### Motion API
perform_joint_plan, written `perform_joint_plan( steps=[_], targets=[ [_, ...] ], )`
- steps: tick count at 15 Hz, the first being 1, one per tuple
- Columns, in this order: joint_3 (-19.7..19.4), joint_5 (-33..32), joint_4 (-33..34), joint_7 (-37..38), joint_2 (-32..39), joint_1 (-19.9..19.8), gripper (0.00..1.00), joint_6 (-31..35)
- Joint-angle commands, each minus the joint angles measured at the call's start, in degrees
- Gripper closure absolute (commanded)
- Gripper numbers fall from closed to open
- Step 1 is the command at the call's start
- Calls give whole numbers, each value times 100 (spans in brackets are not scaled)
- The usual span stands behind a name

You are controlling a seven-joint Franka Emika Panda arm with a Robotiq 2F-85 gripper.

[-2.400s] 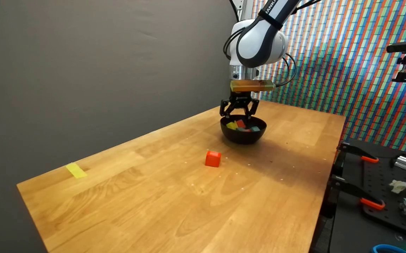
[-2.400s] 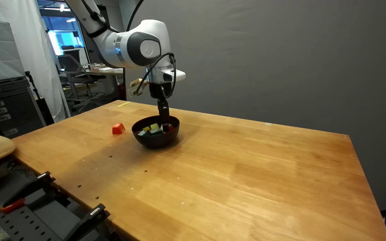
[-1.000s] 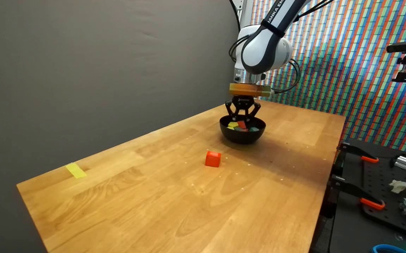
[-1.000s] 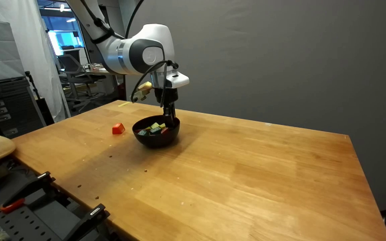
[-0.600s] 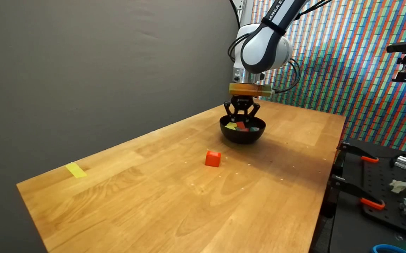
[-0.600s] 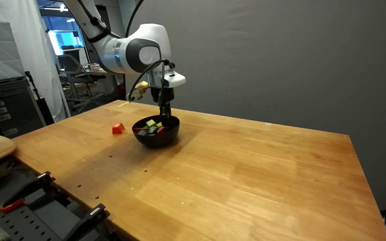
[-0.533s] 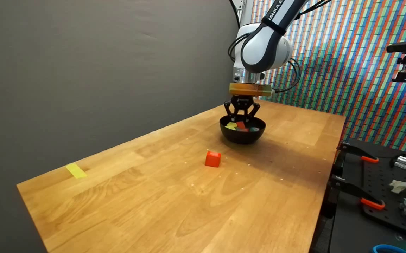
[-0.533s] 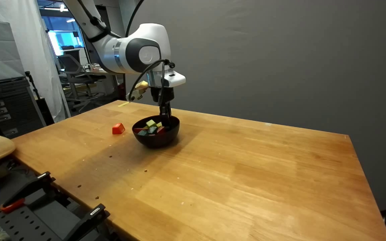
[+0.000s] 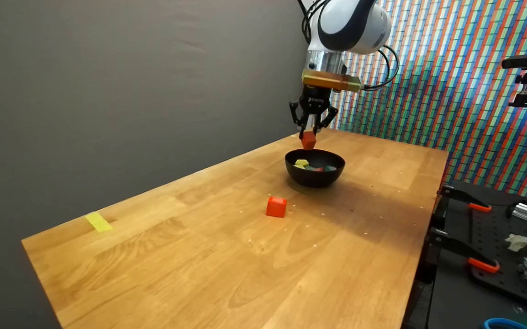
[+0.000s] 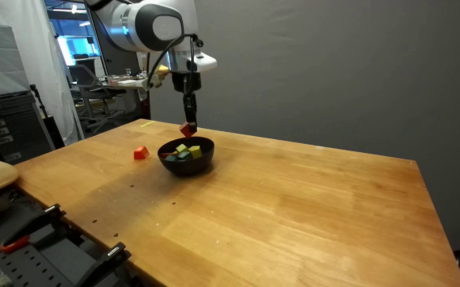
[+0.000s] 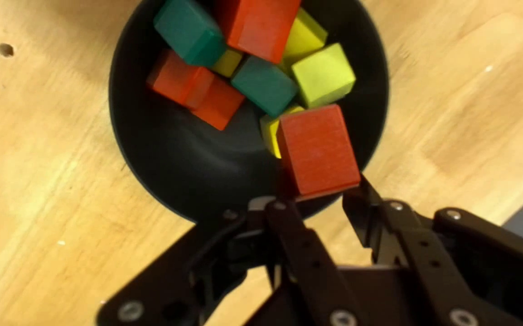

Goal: Remove the cubes from the bowl

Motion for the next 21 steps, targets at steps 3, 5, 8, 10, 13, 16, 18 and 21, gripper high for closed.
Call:
perform_joint_plan(
  steps=[3,5,8,10,13,16,18,21],
  targets=[
    [369,-432,-92,-112,-694,320,91,338],
    [535,-674,140,-145,-452,478,91,439],
    [684,-1002,467,-226,-36,724,91,371],
    [709,-1098,710,-275,271,850,91,280],
    [714,-1070,986,-427,638,973,91,286],
    [713,-964,1145,-650,828,1002,90,255],
    [735,-896,1190,-847,841,965,61,122],
    [783,-736,1133,-1202,632,850,37,-171]
  ],
)
